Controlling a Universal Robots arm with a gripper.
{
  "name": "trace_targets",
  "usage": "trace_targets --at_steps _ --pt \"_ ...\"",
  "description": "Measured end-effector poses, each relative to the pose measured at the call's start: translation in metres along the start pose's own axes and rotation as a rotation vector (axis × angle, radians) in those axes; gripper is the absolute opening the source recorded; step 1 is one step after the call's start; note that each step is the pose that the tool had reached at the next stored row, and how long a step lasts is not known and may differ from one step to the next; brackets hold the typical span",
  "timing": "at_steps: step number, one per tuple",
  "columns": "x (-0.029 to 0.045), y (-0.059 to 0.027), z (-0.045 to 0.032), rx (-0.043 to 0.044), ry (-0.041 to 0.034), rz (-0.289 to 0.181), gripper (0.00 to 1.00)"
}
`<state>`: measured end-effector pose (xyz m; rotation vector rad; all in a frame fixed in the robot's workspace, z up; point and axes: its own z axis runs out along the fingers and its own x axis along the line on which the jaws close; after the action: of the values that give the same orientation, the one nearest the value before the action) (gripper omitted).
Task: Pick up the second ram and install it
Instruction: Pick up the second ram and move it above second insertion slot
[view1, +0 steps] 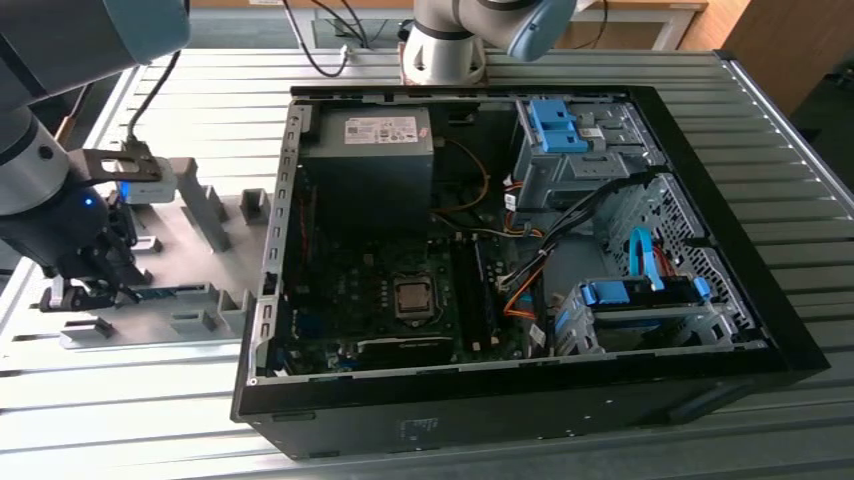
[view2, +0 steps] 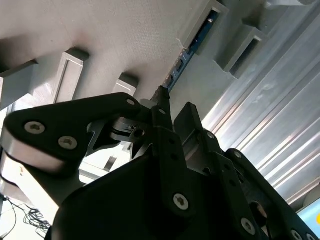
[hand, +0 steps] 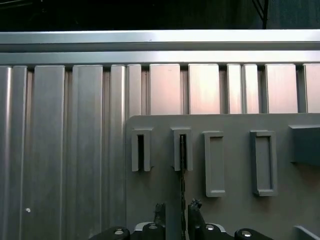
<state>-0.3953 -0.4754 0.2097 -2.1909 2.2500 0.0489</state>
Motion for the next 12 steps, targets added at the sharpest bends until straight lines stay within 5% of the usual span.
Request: trace_targets --at_steps 12 --pt "-0.0019 0.0003 0.0049 0.0 -0.0001 0.0 0.31"
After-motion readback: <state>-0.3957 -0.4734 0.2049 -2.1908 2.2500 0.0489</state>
